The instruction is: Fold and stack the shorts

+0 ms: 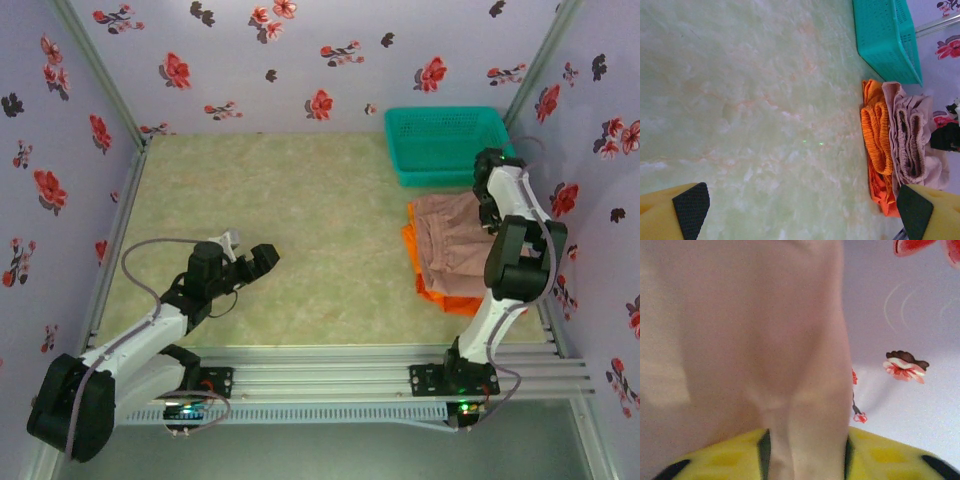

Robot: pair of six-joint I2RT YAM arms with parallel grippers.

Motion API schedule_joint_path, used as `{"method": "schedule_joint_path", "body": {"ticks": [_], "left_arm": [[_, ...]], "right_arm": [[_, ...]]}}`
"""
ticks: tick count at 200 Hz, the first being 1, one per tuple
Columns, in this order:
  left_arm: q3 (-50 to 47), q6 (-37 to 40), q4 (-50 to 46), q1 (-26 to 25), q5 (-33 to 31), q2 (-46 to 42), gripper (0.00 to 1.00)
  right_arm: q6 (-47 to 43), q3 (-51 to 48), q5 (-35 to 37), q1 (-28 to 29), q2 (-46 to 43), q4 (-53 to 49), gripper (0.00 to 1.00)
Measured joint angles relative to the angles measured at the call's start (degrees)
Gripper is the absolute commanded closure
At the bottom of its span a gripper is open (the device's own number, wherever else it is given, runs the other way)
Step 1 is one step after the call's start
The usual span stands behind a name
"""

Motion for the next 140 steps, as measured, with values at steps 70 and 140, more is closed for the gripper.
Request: {"method": "schedule_joint_path", "body": {"ticks": [70, 140], "left_arm": [[0.0, 0.0, 0.0, 0.4, 0.0, -0.5, 0.00], [0.0, 0.0, -0.2, 0.6, 0.0, -1.6, 0.01]], "right_arm": [[6.8, 2.0, -21.8, -4.5, -8.0, -0.5, 0.01], [23.5, -7.8, -62.6, 4.1, -25.6, 20.9, 0.01]]}}
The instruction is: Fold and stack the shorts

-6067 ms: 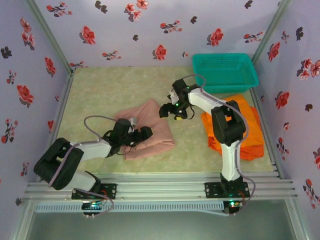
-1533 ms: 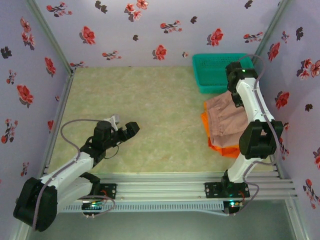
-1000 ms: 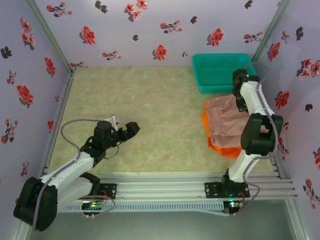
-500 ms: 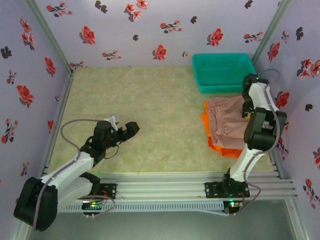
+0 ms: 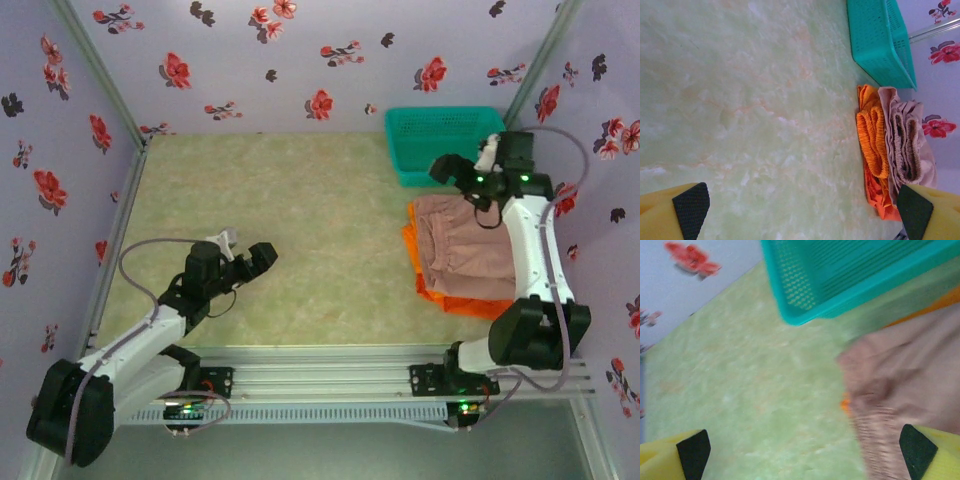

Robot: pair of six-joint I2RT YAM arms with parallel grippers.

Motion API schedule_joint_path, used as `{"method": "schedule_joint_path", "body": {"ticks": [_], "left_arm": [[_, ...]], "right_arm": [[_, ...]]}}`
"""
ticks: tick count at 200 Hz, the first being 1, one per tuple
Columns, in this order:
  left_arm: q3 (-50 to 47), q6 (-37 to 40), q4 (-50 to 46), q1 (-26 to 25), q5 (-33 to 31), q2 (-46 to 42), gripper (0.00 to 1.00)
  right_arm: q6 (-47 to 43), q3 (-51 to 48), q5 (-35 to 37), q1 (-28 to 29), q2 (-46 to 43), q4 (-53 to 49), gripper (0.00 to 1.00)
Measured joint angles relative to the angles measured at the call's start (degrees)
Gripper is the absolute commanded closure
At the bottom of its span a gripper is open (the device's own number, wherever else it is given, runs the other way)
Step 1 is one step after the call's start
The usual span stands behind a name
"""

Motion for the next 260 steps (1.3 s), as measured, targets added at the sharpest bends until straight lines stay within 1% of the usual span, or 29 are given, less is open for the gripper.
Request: {"method": "schedule_joint_path", "body": {"ticks": [22, 56, 94, 118, 136, 151, 186, 208, 223, 260], "left_arm": [[0.0, 0.0, -0.3, 0.0, 0.0, -0.3, 0.01], [0.0, 0.0, -0.4, 0.0, -0.1, -0.4, 0.00], [-0.2, 0.0, -0.7, 0.0, -0.2, -0.8, 0.01], [-0.7, 0.0, -0.7, 0.0, -0.6, -1.9, 0.01], [-1.0, 0.0, -1.1, 0.0, -0.9, -2.4, 0.01], [-1.0, 0.0, -1.4, 0.0, -1.3, -2.5, 0.01], [-1.0, 0.0, -1.9, 0.1, -1.6, -2.5, 0.01], [-1.0, 0.0, -1.9, 0.1, -1.7, -2.5, 0.01], [-1.0, 0.0, -1.9, 0.1, -1.7, -2.5, 0.01], [-1.0, 0.0, -2.1, 0.1, -1.7, -2.6, 0.01]], "right_arm": [[3.3, -4.7, -4.9, 2.6, 3.9, 5.1, 0.01], [5.6, -10.7, -7.6, 2.5, 10.1, 9.0, 0.01], [6.3, -11.4, -10.8, 1.5, 17.7, 12.5, 0.01], [6.7, -11.4, -12.9, 0.8, 18.2, 13.2, 0.01], [6.9, -11.8, -13.5, 0.7, 16.7, 13.2, 0.01], [6.9, -12.9, -13.6, 0.7, 13.0, 13.2, 0.01], [7.7, -16.7, -14.8, 1.2, -1.6, 13.6, 0.01], [8.9, -22.1, -16.8, 1.6, -8.7, 14.7, 0.01], [9.1, -26.9, -17.0, 1.8, -10.2, 14.9, 0.01], [9.2, -39.1, -15.9, 0.5, -10.1, 15.7, 0.01]]}}
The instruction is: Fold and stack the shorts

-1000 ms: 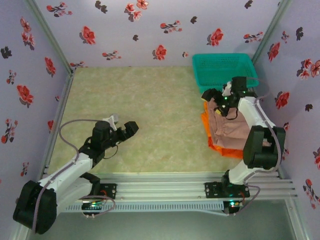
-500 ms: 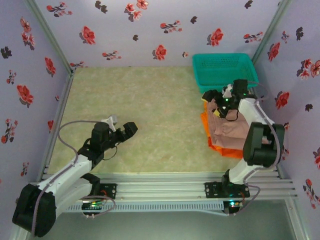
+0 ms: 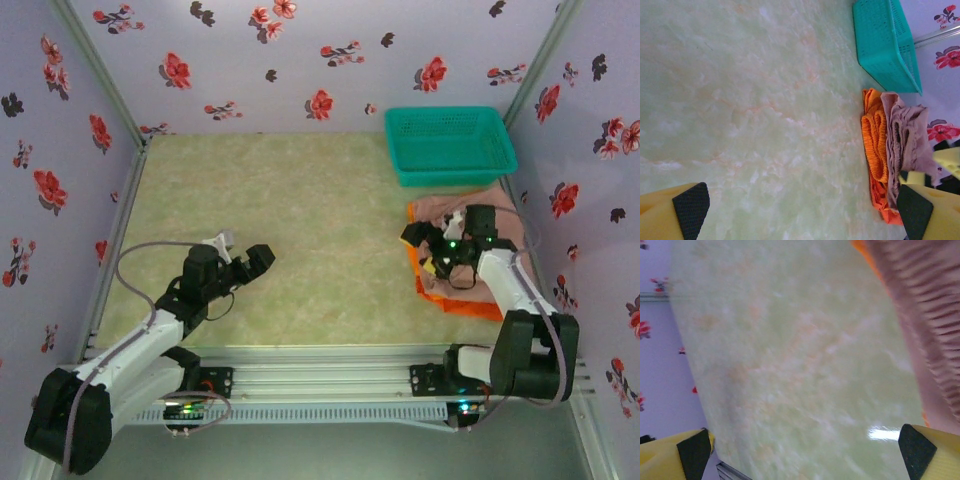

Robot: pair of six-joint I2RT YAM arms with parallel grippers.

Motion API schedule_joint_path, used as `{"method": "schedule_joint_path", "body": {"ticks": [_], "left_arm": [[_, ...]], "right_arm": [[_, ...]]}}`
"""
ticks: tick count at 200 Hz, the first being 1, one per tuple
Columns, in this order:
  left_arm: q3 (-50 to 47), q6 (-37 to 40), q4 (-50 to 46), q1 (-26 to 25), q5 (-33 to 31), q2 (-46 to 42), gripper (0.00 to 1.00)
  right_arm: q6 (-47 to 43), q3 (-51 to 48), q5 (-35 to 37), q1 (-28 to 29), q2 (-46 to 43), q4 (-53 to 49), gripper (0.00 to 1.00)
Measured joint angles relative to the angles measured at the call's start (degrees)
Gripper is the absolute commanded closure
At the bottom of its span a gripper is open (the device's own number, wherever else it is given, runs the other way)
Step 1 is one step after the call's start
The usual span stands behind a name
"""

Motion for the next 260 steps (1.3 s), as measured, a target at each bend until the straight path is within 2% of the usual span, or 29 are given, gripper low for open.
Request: {"method": "schedule_joint_path", "body": {"ticks": [17, 47, 87, 115, 139, 162, 185, 208, 234, 260], "left_arm": [[0.0, 0.0, -0.3, 0.0, 0.0, 0.0, 0.00], [0.0, 0.3, -1.6, 0.3, 0.0, -0.5, 0.01], [3.3, 4.8, -9.4, 1.5, -3.6, -3.1, 0.01], [8.7, 12.5, -15.6, 1.9, -12.5, -7.9, 0.01], [10.8, 20.3, -16.7, 2.5, -23.0, -11.9, 0.01], [10.8, 27.3, -16.1, 4.8, -31.5, -12.2, 0.01], [8.0, 33.8, -10.0, 7.5, -37.9, -9.7, 0.01], [2.4, 39.3, 0.3, 10.9, -41.8, -4.1, 0.01], [-3.2, 42.9, 13.4, 15.1, -43.8, 5.7, 0.01], [-5.8, 46.0, 24.6, 16.9, -44.0, 15.1, 0.01]], "right_arm": [[0.4, -3.1, -1.0, -1.7, 1.4, 2.5, 0.01], [0.9, -3.1, -3.6, -3.1, 3.6, 4.3, 0.01], [1.0, 0.3, -2.4, -3.1, -1.4, 1.0, 0.01], [0.8, 3.9, 3.2, -3.1, -9.4, 2.3, 0.01], [-0.3, 3.8, 9.0, -2.8, -15.4, 8.3, 0.01], [-3.1, 0.7, 14.7, -2.2, -18.6, 15.7, 0.01], [-7.8, -3.9, 19.7, -1.2, -19.6, 22.5, 0.01], [-12.5, -8.9, 24.9, -0.8, -18.5, 29.5, 0.01], [-17.1, -13.6, 29.7, -0.7, -12.4, 38.4, 0.01], [-19.0, -19.0, 33.2, 0.2, -4.3, 49.2, 0.01]]}}
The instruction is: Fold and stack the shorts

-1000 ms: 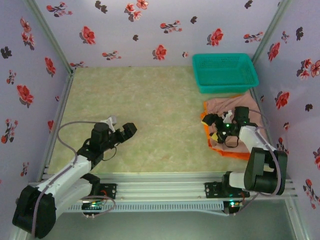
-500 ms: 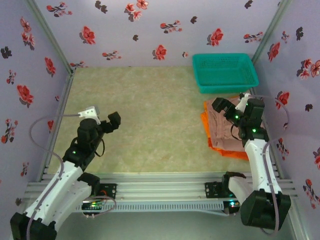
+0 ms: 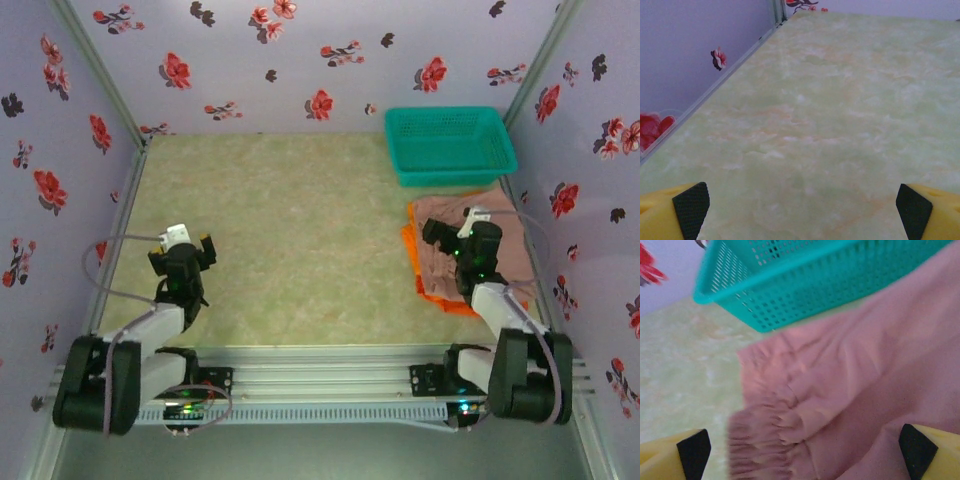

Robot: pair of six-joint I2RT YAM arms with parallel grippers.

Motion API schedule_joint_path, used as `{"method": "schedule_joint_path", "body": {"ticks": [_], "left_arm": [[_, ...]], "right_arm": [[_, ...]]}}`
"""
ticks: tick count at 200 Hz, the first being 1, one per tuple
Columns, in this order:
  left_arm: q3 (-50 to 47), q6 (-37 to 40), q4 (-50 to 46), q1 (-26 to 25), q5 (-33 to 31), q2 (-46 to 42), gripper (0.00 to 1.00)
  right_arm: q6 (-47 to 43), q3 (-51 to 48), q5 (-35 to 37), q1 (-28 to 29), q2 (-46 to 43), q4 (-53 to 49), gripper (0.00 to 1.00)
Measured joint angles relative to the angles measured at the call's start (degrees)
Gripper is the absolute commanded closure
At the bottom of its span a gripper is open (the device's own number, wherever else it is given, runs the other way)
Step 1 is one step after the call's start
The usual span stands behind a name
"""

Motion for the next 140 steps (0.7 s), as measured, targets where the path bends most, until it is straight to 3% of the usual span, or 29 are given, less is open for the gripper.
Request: {"method": "schedule_joint_path", "body": {"ticks": [63, 97, 140], "left_arm": [[0.1, 4.8, 21.8, 4.4, 3.4, 16.1, 0.01], [0.6, 5.3, 24.3, 5.5, 7.5, 19.2, 0.01], [4.2, 5.2, 22.4, 7.3, 10.5, 22.1, 0.00]], "right_arm": [[-4.0, -2.3, 4.4, 0.9, 12.5, 18.1, 0.01], [-5.0, -1.8, 5.0, 0.9, 20.3, 25.3, 0.01], [-6.4, 0.5, 6.5, 2.4, 20.6, 24.8, 0.01]]}}
